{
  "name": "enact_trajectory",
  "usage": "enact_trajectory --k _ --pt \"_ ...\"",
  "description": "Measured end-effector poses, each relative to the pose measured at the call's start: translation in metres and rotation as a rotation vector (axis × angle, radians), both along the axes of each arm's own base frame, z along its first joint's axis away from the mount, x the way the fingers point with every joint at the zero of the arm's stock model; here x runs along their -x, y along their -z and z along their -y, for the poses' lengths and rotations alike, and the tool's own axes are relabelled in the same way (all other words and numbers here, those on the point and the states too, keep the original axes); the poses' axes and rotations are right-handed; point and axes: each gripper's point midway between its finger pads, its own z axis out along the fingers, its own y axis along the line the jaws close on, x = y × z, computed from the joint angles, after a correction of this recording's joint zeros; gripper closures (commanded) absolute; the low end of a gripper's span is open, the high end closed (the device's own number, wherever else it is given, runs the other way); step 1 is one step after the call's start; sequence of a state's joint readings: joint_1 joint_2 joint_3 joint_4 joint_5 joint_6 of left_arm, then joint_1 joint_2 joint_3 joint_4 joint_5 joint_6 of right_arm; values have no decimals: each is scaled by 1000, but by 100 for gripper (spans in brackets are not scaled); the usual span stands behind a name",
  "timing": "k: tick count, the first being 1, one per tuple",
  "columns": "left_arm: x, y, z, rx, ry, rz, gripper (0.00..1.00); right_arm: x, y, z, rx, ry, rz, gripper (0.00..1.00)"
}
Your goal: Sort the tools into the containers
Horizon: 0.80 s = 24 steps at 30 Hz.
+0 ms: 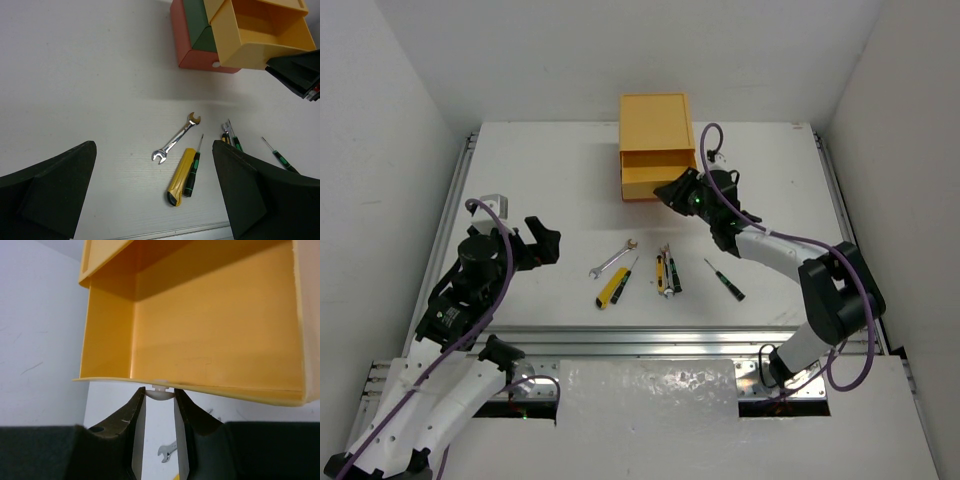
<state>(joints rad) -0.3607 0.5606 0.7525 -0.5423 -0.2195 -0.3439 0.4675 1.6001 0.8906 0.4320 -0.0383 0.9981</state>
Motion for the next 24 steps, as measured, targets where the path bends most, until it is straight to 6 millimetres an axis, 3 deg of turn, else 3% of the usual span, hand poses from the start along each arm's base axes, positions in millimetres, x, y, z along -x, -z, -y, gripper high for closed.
enact_trajectory --k 1,2,3,6,8,18,24 --pt "0 0 0 0 0 0 0 0 0 0 0 -1 -1 72" --pt "0 0 0 0 0 0 0 1 0 0 0 -4 -2 51" --pt "0 0 0 0 0 0 0 1 0 -1 -5 -6 -7 44" --pt "0 0 0 0 0 0 0 5 1 -2 6 -24 -12 43" --pt "0 0 0 0 0 0 0 8 -1 -1 8 -30 -10 36" --pt "0 0 0 -1 -2 0 0 55 -28 15 108 -78 47 33" --pt "0 0 -1 -1 -4 0 0 97 14 33 306 -98 -41 37"
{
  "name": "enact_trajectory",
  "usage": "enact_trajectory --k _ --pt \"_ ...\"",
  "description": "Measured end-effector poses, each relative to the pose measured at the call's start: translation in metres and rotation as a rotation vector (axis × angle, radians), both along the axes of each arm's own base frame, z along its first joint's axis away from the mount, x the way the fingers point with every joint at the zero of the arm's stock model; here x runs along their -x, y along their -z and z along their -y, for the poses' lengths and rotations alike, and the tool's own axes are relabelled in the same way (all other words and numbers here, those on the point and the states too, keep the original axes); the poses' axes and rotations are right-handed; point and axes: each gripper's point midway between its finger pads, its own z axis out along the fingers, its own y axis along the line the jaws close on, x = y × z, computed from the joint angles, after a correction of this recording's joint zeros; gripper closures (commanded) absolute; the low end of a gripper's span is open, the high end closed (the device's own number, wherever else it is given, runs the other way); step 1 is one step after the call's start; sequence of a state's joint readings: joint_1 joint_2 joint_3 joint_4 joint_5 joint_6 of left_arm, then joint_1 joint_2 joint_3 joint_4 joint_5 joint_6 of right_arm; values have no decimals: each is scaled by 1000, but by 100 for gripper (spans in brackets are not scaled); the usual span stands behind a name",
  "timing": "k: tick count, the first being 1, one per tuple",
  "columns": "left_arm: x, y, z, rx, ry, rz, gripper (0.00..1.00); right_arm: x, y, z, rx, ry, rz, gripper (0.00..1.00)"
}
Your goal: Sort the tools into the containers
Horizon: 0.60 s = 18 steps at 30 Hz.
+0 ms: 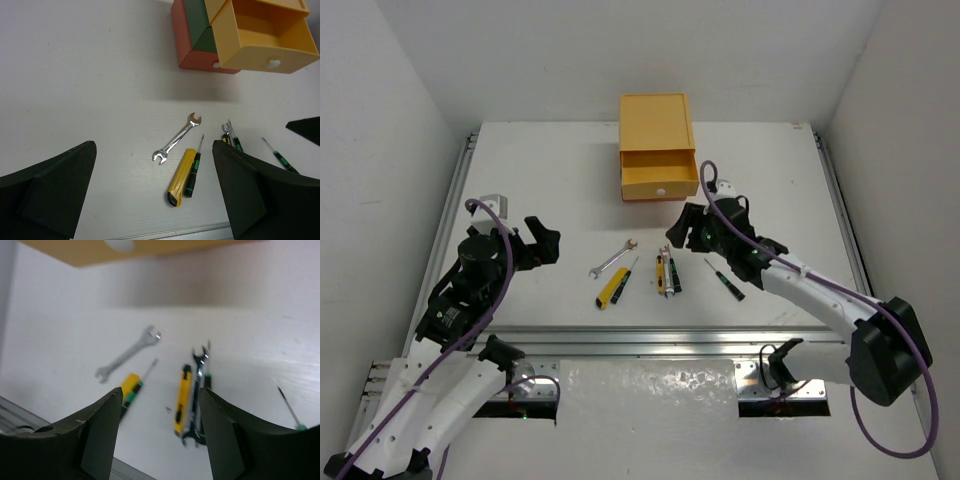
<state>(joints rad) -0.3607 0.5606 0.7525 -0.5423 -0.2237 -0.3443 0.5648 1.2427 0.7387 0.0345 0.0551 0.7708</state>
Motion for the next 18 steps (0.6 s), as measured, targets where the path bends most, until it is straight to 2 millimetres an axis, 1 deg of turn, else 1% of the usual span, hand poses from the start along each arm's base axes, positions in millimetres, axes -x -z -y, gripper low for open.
enact_trajectory --k 3,5,6,7,9,10,14,16,18 --pt "0 0 0 0 0 0 0 17 24 8 130 -19 -56 39" --pt "0 0 0 0 0 0 0 29 38 11 216 -48 -88 43" --pt "0 0 0 0 0 0 0 36 45 10 256 -67 -107 48" --pt "0 0 0 0 0 0 0 40 50 9 291 -84 -120 56" --pt "0 0 0 0 0 0 0 45 59 3 353 -123 -141 60" --pt "0 0 0 0 0 0 0 47 63 -2 377 -140 -152 64" --pt "0 1 0 -1 0 -2 0 47 80 -21 463 -195 -192 64" --pt "0 1 0 -1 0 -4 0 44 87 -29 483 -206 -202 62" --pt "0 1 0 -1 0 -4 0 37 98 -36 517 -206 -230 61"
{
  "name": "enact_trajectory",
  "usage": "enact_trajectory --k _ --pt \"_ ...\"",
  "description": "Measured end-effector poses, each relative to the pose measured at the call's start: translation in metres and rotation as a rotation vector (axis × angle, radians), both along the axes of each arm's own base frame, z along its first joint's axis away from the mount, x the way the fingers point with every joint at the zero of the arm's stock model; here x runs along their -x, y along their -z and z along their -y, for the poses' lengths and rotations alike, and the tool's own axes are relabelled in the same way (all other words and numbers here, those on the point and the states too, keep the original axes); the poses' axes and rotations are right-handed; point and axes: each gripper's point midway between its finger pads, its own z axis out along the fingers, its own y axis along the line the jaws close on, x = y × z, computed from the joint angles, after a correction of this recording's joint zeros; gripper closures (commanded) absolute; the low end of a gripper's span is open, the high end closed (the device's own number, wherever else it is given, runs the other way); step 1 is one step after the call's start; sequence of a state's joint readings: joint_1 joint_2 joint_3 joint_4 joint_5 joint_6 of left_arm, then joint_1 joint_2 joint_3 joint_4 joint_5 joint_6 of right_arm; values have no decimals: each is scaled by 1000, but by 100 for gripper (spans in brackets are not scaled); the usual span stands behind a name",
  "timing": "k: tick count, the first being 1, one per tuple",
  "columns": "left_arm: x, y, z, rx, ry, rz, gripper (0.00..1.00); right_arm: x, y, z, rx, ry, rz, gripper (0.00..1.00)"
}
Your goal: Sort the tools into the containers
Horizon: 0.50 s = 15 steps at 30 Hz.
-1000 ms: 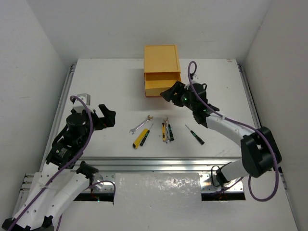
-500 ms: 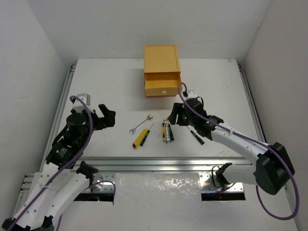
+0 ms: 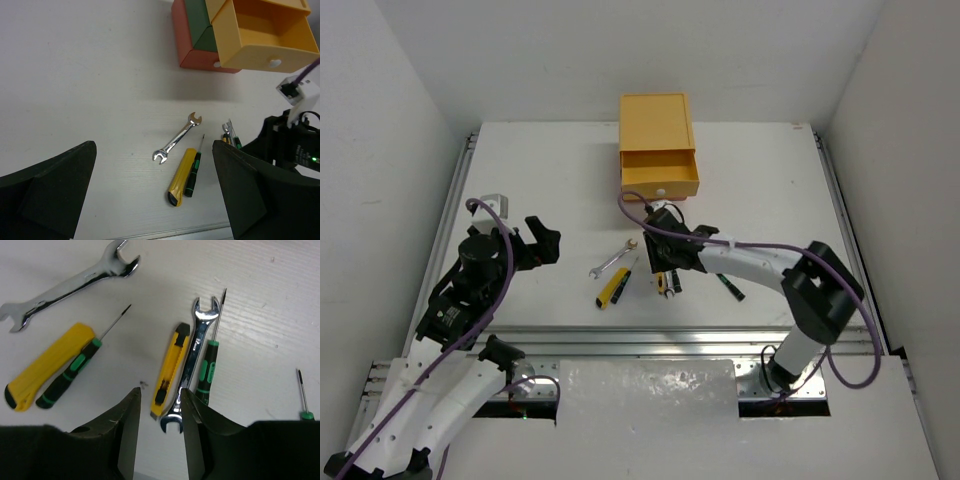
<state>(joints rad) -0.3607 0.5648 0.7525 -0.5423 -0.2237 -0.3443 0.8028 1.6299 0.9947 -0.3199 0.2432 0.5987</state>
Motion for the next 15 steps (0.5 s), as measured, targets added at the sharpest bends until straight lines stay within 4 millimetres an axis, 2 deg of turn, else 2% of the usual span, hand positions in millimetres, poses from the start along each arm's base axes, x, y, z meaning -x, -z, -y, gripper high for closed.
enact_trajectory --k 5,15 --pt "0 0 0 0 0 0 0 -16 21 -7 66 24 -24 60" --pt "0 0 1 2 4 1 0 -16 46 -5 121 36 -71 64"
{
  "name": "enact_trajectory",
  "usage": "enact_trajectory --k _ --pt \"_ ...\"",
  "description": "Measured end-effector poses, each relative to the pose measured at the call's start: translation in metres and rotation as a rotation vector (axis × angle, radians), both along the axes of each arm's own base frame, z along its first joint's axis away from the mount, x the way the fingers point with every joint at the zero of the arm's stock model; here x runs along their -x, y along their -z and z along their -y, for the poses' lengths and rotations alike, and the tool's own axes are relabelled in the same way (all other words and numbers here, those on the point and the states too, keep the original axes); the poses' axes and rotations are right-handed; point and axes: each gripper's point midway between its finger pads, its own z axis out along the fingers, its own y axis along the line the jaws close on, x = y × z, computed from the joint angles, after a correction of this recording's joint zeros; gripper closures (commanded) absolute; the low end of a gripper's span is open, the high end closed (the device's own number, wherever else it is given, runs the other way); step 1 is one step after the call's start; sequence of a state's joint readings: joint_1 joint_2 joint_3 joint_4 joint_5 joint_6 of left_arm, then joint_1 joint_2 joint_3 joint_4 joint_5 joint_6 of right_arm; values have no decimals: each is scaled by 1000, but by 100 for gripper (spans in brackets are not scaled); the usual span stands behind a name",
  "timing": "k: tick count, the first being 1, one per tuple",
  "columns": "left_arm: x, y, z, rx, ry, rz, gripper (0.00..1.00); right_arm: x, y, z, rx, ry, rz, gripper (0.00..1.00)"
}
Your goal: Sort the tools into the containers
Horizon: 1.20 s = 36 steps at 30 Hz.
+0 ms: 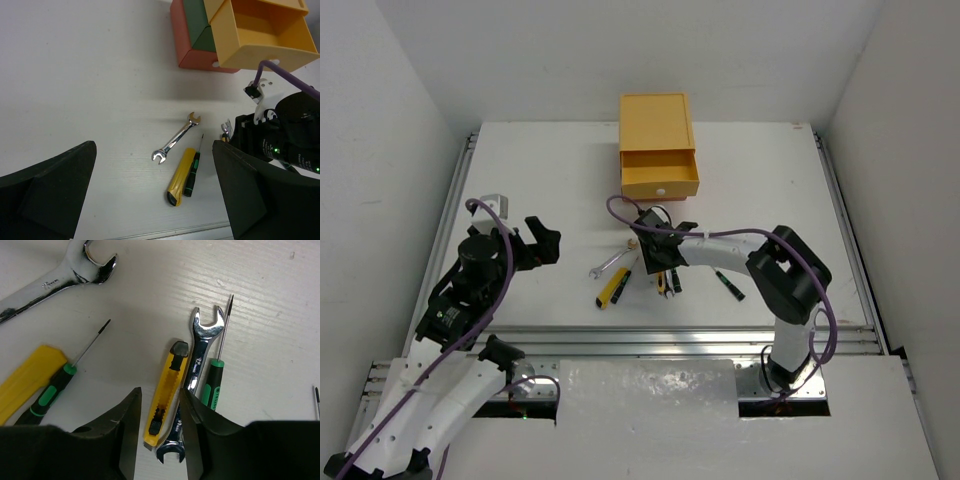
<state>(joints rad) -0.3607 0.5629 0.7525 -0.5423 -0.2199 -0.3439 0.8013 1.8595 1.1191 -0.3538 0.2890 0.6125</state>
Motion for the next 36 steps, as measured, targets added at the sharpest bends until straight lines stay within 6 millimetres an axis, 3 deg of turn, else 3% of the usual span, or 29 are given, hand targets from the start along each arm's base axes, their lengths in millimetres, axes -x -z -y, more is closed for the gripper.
enact_trajectory --k 13,20,22,25,26,33,36 --pt "1 -2 0 4 1 9 0 1 4 -1 -15 31 -9 68" --pt "2 -3 0 5 2 14 0 4 16 1 -5 47 -29 68" --pt "2 -3 0 5 4 14 0 4 16 1 -9 50 -28 71" --pt "2 -3 0 4 4 14 0 4 16 -1 -18 52 -26 86" --pt "2 -3 0 4 4 14 0 3 16 -1 -19 52 -26 96" --pt "2 -3 0 4 4 14 0 5 14 -2 -27 49 -23 98" --pt "2 -3 0 5 5 14 0 6 4 -5 -38 19 -13 98"
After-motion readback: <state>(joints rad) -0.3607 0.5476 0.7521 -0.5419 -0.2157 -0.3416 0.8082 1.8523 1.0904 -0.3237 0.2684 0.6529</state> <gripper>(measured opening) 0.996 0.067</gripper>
